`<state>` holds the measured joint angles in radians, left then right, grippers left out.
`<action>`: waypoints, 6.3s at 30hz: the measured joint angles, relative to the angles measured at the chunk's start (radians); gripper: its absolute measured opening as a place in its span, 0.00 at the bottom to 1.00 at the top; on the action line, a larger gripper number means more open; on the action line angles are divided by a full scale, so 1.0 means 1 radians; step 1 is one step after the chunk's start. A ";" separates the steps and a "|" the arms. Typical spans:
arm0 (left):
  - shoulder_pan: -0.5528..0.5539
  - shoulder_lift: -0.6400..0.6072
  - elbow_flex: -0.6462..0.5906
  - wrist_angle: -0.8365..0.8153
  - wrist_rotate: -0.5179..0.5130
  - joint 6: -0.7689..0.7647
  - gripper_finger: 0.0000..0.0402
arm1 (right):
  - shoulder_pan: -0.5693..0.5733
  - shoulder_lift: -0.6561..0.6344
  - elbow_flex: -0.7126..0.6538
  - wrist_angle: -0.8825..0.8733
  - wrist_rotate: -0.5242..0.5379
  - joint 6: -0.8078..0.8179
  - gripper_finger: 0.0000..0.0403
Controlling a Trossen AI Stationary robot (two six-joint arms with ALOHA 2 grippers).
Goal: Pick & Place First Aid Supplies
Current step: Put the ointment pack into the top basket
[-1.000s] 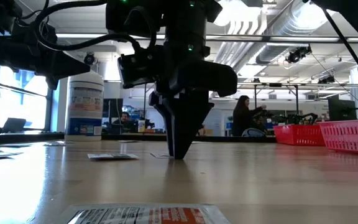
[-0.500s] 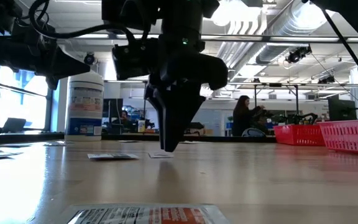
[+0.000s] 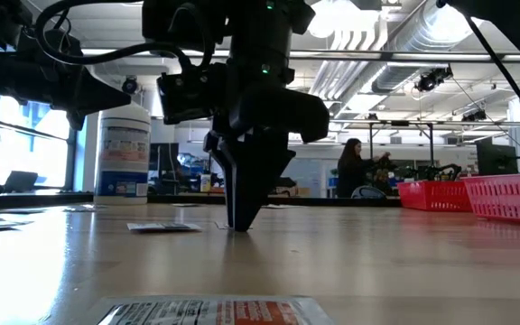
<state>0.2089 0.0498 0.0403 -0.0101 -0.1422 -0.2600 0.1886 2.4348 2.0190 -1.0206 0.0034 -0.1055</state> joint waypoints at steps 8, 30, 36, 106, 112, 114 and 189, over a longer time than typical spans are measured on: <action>0.000 0.000 0.000 0.000 0.000 0.000 0.00 | -0.013 0.002 -0.002 0.003 -0.002 0.004 0.21; 0.000 0.000 0.000 0.000 0.000 0.000 0.00 | -0.010 -0.012 -0.008 0.008 0.032 0.000 0.06; 0.000 0.000 0.000 0.000 0.000 0.000 0.00 | 0.004 -0.044 -0.012 0.005 0.069 0.023 0.16; 0.000 0.000 0.000 0.000 0.000 0.000 0.00 | -0.077 0.046 0.002 0.019 0.152 0.707 0.02; 0.000 0.000 0.000 0.000 0.000 0.000 0.00 | -0.070 0.044 0.001 0.018 0.173 0.638 0.00; 0.000 0.000 0.000 0.000 0.000 0.000 0.00 | -0.063 0.035 -0.002 0.015 0.197 0.625 0.00; 0.000 0.000 0.000 -0.001 0.000 0.000 0.00 | -1.064 -1.021 -1.252 0.398 0.494 0.146 0.28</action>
<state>0.2090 0.0498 0.0402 -0.0109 -0.1422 -0.2600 -0.8754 1.4136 0.7666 -0.6224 0.4976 0.0408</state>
